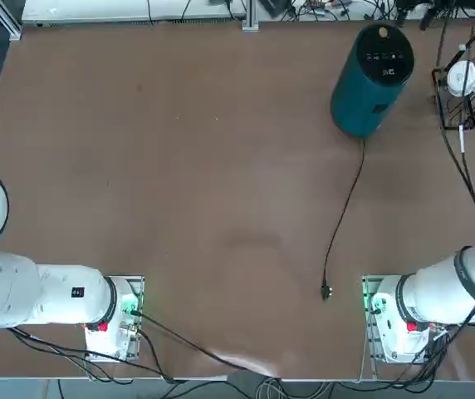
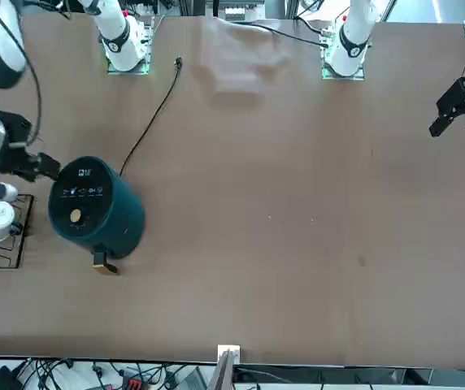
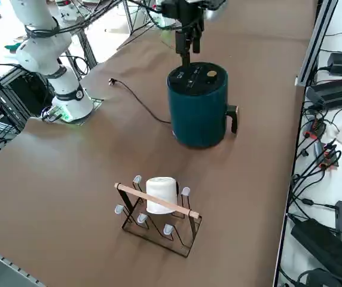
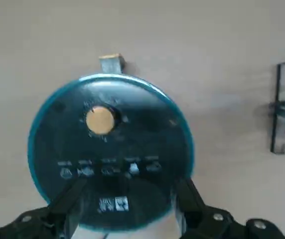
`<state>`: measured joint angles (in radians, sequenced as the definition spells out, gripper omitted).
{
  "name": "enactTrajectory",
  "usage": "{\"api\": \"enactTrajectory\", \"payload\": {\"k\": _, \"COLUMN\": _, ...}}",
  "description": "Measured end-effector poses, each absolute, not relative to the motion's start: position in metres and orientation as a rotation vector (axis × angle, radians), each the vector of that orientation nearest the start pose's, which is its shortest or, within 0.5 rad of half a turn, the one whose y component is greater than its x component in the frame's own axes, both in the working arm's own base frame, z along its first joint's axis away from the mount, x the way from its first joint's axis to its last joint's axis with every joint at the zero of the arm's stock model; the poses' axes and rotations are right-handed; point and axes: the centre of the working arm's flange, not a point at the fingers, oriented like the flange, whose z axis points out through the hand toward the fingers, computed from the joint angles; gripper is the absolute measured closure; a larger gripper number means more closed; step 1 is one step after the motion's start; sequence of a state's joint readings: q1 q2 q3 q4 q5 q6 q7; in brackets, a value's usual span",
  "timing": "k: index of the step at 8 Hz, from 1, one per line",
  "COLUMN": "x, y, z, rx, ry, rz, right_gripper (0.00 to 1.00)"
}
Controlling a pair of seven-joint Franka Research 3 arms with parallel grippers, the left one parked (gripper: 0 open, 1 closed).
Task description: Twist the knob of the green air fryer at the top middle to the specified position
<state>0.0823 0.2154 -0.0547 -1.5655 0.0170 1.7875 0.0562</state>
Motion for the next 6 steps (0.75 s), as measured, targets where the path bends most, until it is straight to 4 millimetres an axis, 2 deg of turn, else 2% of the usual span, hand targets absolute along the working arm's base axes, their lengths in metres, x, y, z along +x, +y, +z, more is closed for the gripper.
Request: {"api": "enactTrajectory", "payload": {"k": 6, "x": 0.662, "y": 0.046, "z": 0.467, "rx": -3.138, "ry": -0.011, "rz": -0.094, "right_gripper": 0.01}}
